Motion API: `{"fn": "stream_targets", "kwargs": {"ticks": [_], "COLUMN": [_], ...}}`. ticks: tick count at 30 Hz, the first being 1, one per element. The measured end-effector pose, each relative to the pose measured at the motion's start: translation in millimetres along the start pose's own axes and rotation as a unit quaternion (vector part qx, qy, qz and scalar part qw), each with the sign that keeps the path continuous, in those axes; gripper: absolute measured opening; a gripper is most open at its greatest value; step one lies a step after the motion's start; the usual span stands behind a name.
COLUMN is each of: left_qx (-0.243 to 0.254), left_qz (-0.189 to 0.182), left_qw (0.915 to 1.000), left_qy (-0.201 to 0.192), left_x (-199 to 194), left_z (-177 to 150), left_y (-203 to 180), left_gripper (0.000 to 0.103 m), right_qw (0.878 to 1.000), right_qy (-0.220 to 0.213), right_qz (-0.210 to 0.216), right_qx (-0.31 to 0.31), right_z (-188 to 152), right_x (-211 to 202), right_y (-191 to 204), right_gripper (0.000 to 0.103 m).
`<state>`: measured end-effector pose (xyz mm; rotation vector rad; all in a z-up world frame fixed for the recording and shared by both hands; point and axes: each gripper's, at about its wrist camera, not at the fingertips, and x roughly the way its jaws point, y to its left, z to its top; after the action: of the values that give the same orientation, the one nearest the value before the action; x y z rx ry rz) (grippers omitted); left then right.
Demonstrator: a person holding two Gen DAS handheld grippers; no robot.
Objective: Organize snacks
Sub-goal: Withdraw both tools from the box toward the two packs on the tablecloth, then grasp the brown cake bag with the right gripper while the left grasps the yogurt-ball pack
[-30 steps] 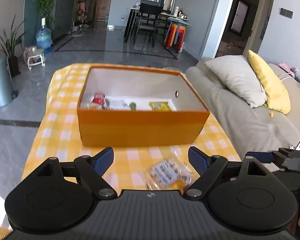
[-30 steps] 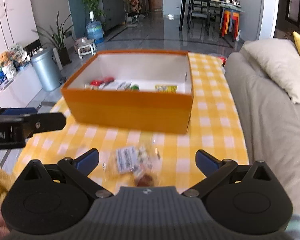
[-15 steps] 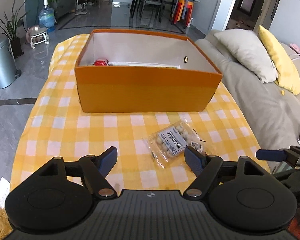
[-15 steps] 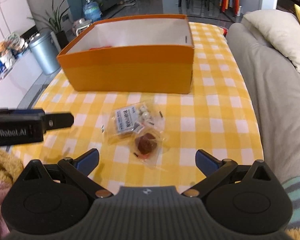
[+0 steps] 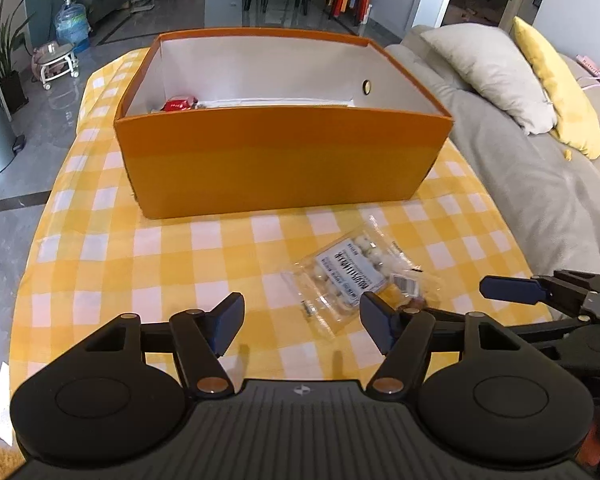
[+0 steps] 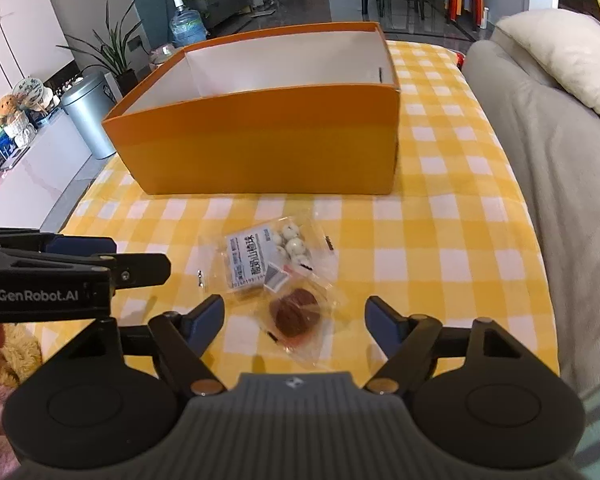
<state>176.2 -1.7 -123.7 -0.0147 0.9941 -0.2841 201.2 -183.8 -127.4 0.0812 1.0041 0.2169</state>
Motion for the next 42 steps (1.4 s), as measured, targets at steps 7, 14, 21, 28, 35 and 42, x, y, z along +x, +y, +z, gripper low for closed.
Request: {"fn": "stream_targets", "kwargs": {"ticks": [7, 14, 21, 28, 35, 42], "left_qx": [0.033, 0.083, 0.176, 0.27, 0.323, 0.332], "left_qz": [0.001, -0.01, -0.034, -0.053, -0.048, -0.041], "left_qw": [0.9994, 0.9963, 0.9824, 0.9571, 0.9379, 0.9322], "left_qy": [0.007, 0.024, 0.053, 0.091, 0.116, 0.138], "left_x": [3.0, 18.3, 42.1, 68.4, 91.3, 109.3], "left_z": [3.4, 12.0, 23.8, 37.1, 39.5, 38.4], "left_y": [-3.6, -16.6, -35.9, -53.8, -65.5, -72.4], "left_gripper": [0.078, 0.078, 0.08, 0.082, 0.082, 0.079], "right_qw": [1.0, 0.999, 0.999, 0.997, 0.996, 0.995], "right_qy": [0.01, 0.021, 0.016, 0.01, 0.012, 0.016], "right_qz": [-0.01, 0.003, -0.013, 0.012, 0.027, 0.031], "right_qx": [0.013, 0.032, 0.031, 0.079, 0.08, 0.095], "right_z": [6.7, 5.8, 4.3, 2.8, 2.0, 0.4], "right_x": [21.2, 25.8, 18.2, 14.8, 17.8, 20.3], "right_y": [-3.3, -12.6, -19.6, -40.2, -38.7, -44.6], "right_gripper": [0.057, 0.023, 0.008, 0.029, 0.036, 0.041]}}
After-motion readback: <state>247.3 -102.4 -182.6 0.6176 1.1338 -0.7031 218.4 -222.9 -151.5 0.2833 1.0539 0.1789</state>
